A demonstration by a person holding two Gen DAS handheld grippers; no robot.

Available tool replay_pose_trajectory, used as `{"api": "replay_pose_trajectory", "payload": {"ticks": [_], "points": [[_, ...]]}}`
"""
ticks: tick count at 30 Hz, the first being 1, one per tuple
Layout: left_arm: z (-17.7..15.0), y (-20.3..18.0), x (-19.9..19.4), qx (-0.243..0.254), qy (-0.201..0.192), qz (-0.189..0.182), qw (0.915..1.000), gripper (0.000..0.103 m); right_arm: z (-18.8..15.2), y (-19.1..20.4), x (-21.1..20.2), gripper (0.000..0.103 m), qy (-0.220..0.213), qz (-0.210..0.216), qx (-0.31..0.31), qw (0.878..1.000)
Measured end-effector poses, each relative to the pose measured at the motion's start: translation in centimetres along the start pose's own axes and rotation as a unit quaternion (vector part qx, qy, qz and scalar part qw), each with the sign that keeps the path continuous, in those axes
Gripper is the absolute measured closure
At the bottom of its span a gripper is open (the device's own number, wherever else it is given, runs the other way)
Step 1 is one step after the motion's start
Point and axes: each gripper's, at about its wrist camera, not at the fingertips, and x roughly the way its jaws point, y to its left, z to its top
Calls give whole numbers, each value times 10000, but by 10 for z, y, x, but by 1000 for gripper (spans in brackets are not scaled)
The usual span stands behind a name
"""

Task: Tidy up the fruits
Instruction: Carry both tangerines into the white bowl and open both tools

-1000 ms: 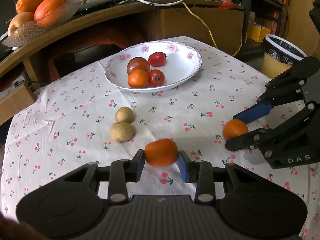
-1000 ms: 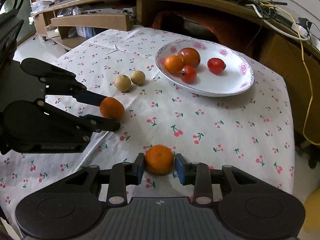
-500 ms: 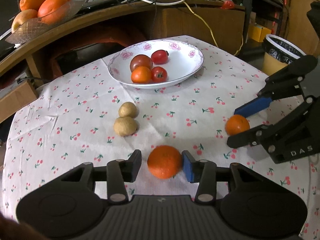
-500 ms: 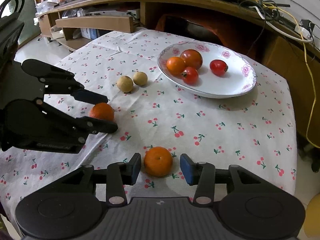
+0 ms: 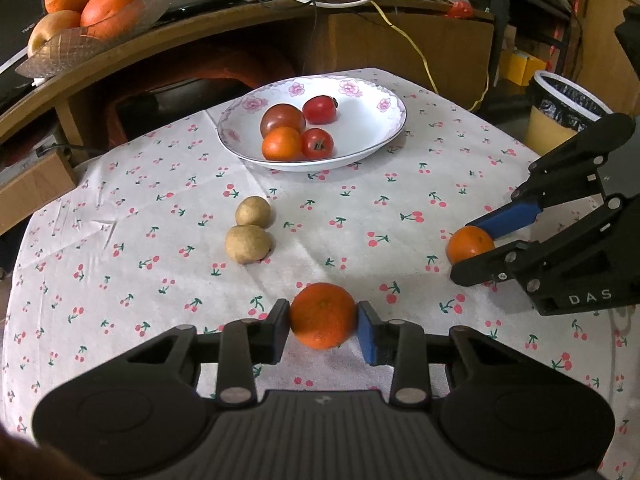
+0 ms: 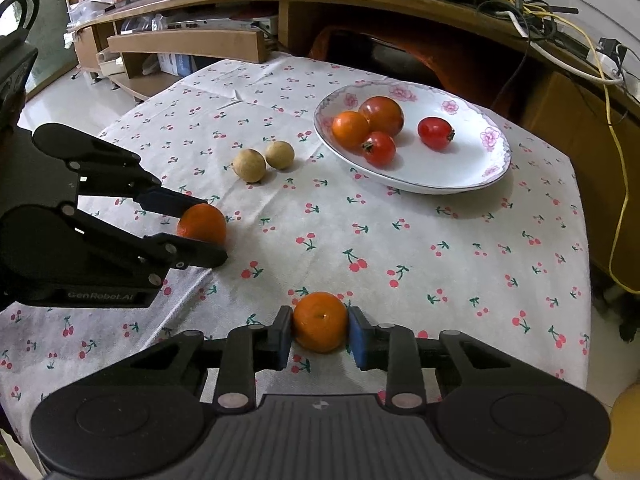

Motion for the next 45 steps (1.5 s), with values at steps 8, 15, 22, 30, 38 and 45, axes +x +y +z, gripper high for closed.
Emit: {"api": "replay_pose_trajectory", "payload": {"ticks": [8, 15, 22, 30, 38, 45], "points": [[14, 0, 2, -125, -121, -25, 9998, 62, 13, -10, -7, 75, -223, -39, 264, 9994], [42, -1, 4, -187, -388, -13, 9991, 62, 34, -23, -12, 75, -514, -106, 474, 9975], [67, 5, 13, -242, -526, 108, 9983, 62, 55, -40, -7, 75, -694, -219, 677, 9950], [84, 10, 31, -227, -516, 233, 9981, 62, 72, -51, 8, 75, -761, -302, 711, 9941], [91, 25, 45, -398, -481, 295, 9976, 62, 81, -65, 26, 75, -711, -413, 792, 9935], [95, 25, 53, -316, -521, 368, 9975, 62, 85, -67, 40, 75, -629, -435, 731, 9944]]}}
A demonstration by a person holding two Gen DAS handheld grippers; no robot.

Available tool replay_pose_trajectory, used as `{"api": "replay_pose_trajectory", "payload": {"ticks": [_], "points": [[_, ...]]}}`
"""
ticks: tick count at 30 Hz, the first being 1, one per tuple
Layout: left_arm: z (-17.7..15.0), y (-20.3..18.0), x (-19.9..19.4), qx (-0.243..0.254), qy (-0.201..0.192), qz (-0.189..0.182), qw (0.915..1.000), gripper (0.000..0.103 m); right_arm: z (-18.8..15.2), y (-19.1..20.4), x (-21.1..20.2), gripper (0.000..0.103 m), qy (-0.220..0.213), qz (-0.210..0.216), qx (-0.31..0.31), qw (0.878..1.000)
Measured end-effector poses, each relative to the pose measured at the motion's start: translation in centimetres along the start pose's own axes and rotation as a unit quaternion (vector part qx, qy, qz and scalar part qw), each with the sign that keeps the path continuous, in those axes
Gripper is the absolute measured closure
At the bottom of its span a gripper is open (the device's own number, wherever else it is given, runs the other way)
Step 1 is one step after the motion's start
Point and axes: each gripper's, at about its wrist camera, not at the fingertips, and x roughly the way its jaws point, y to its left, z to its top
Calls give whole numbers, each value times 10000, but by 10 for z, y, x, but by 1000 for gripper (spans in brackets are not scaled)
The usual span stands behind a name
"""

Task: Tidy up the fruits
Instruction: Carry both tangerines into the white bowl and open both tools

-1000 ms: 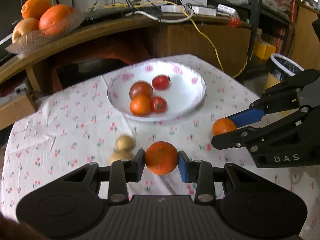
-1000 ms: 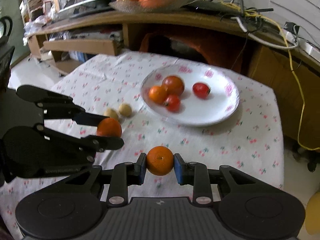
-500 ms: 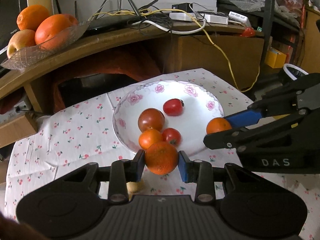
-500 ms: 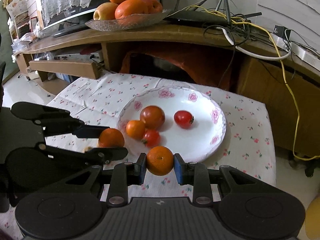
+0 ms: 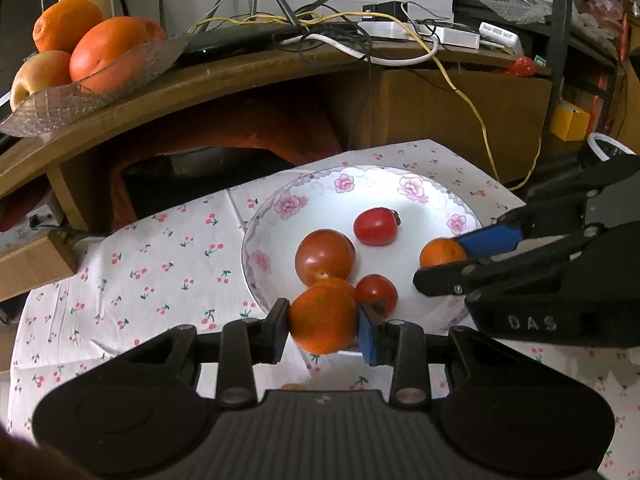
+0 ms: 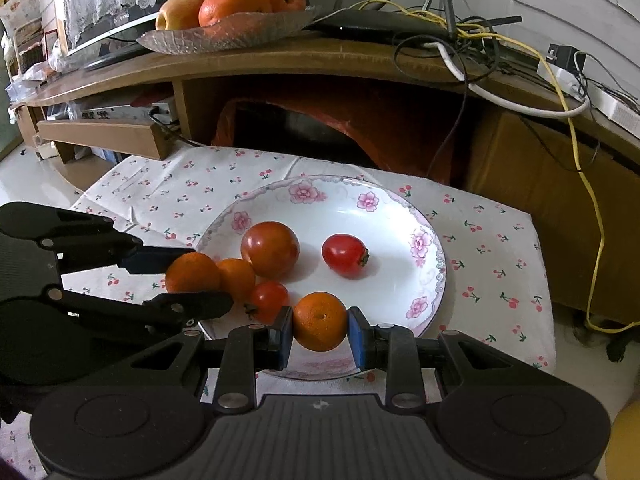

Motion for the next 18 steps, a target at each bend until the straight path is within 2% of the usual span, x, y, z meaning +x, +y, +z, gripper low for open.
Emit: {"api": "replay_pose_trajectory", "payload": {"ticks": [11, 18], "points": [[6, 3, 23, -104, -34, -67, 9999, 63, 2, -10, 12, 74, -39, -146, 45, 9999], [11, 2, 24, -118, -127, 18, 9998, 62, 5, -14, 9, 68, -219, -189, 122, 9995]]}}
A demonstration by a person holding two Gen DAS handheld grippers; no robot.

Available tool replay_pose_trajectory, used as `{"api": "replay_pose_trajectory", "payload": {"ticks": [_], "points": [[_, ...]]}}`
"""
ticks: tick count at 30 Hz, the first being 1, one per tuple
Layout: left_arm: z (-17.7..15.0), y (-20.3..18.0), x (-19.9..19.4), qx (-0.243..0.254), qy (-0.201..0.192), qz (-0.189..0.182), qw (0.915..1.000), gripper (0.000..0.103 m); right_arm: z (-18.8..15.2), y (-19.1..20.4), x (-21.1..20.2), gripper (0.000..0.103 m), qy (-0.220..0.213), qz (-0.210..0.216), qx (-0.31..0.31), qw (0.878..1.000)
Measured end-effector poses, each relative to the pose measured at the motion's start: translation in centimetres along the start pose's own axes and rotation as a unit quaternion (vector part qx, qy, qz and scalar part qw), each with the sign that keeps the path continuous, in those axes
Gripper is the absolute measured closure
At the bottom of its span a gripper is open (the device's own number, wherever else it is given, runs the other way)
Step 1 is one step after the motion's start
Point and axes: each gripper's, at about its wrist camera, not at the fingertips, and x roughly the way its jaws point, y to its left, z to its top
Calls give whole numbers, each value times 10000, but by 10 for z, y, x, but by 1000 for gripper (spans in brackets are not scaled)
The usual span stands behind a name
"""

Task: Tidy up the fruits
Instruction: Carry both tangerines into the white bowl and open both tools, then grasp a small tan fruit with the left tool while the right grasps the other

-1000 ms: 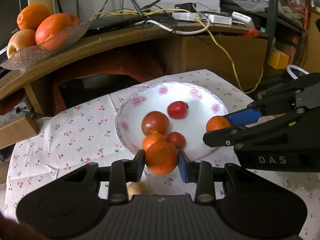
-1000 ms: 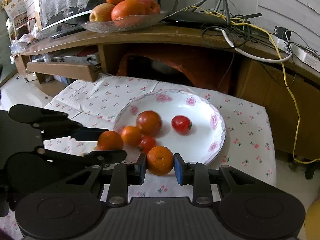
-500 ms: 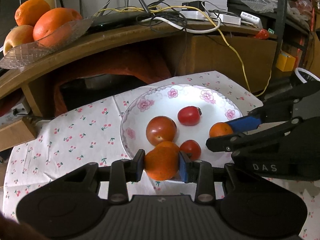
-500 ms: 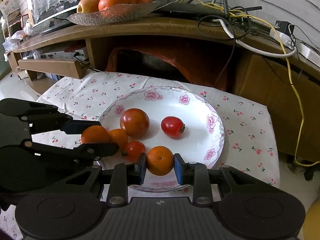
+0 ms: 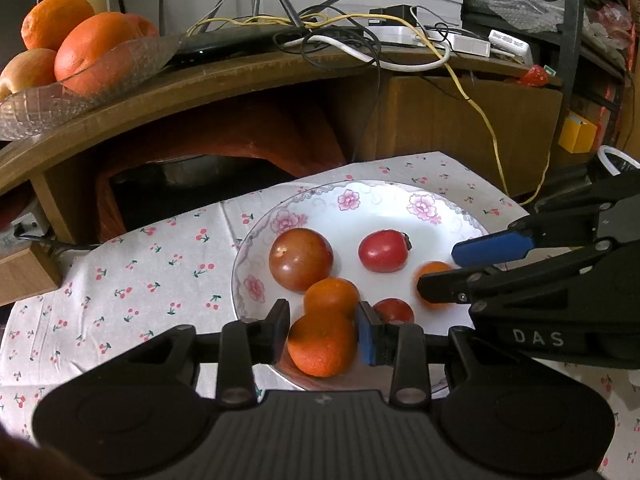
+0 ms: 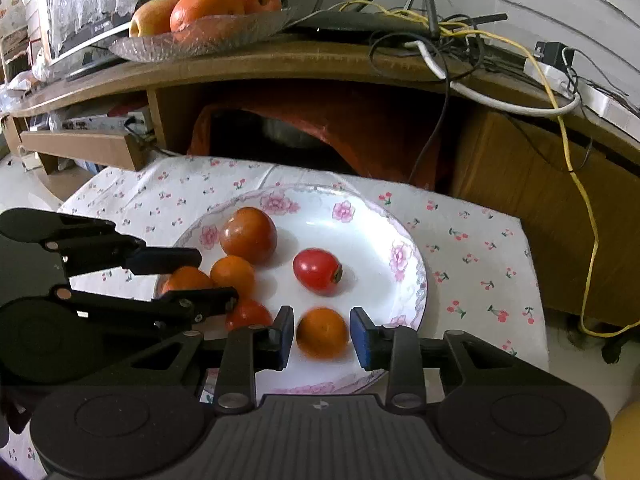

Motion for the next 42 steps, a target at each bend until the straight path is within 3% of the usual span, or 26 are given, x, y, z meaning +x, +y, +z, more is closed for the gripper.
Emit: {"api": "replay_pose_trajectory", "payload": {"ticks": [4, 16, 22, 26, 32, 37, 42], "points": [[2, 3, -2, -85, -27, 45, 9999, 61, 2, -2, -3, 61, -38, 20, 52, 10000], [16, 17, -23, -439, -310, 149, 9984, 60, 7, 0, -17, 61, -279, 94, 110, 9995], [12, 24, -42, -499, -333, 201, 9980, 59, 5, 15, -35, 61, -405, 387, -63, 9984], [1, 28, -54, -478, -230, 213, 9984, 59, -1, 32, -47, 61, -400, 626, -307, 9968], [-33, 28, -67, -364, 119, 212, 9990, 59, -9, 36, -51, 61, -290, 664, -355, 9967], [-58, 19, -57, -213, 481, 198, 9984, 59, -18, 43, -51, 61, -170, 729, -429, 9963], [-67, 15, -45, -168, 557, 265, 9980, 59, -19, 52, -50, 61, -121, 881, -468, 9949]]}}
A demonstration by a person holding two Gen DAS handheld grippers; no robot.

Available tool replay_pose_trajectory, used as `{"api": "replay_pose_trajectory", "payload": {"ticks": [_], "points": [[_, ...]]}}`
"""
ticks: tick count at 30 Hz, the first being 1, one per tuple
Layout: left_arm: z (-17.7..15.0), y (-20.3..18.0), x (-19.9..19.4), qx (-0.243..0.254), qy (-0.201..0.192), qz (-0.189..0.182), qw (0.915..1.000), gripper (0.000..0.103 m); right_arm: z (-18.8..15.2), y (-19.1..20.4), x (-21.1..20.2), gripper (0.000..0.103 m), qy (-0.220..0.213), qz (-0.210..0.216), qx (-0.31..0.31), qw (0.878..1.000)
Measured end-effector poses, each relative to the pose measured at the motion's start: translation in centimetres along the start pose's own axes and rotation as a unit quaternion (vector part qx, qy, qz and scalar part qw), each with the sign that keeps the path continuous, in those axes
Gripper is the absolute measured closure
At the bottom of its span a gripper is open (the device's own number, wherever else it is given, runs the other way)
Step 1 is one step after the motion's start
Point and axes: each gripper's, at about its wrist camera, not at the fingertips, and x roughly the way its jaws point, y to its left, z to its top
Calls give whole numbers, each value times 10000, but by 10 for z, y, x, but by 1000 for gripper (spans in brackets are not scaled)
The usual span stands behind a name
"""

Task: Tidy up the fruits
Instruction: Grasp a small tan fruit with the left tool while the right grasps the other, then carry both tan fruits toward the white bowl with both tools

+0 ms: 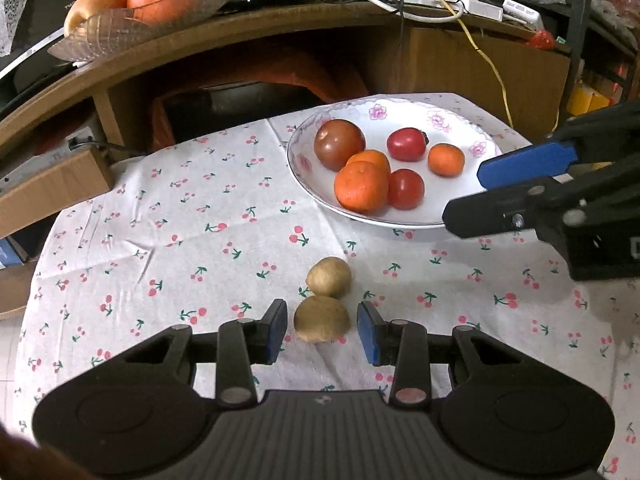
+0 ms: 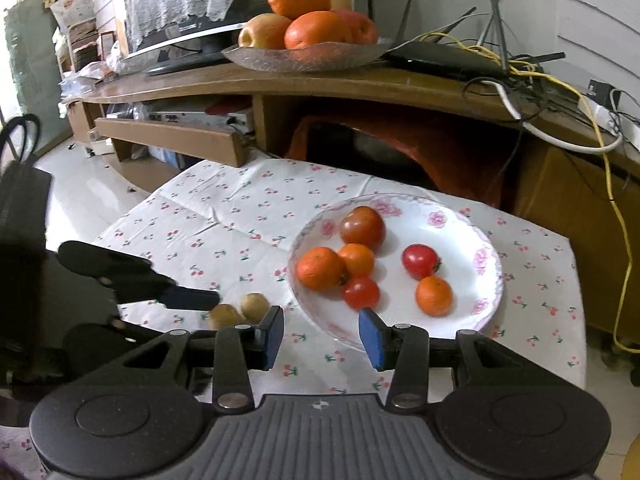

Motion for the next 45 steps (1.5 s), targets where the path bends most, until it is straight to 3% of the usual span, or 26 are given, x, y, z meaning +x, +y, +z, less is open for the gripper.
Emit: {"api": "replay_pose_trajectory", "payload": {"ticks": [4, 13, 25, 30, 37, 45], "points": [[-1, -1, -2, 38, -39, -57, 10000, 67, 0, 6, 7, 61, 91, 81, -13, 9999], [-15, 24, -23, -88, -69, -96, 9999, 67, 5, 31, 26, 61, 183, 368, -55, 9991], [-32, 44, -26, -236, -28, -218, 9995, 67, 7, 45, 75, 62, 441, 191, 94, 9988], [-33, 45, -27, -257, -53, -246, 9994, 67, 6, 44, 82, 76, 516, 110, 127, 9985], [-33, 42, -26, -216, -45, -172, 9996, 67, 4, 44, 76, 79, 612, 22, 121, 9980], [-26, 26, -26, -29, -35, -208, 9998, 68, -18, 29, 37, 79, 818, -310, 161, 9960]]}}
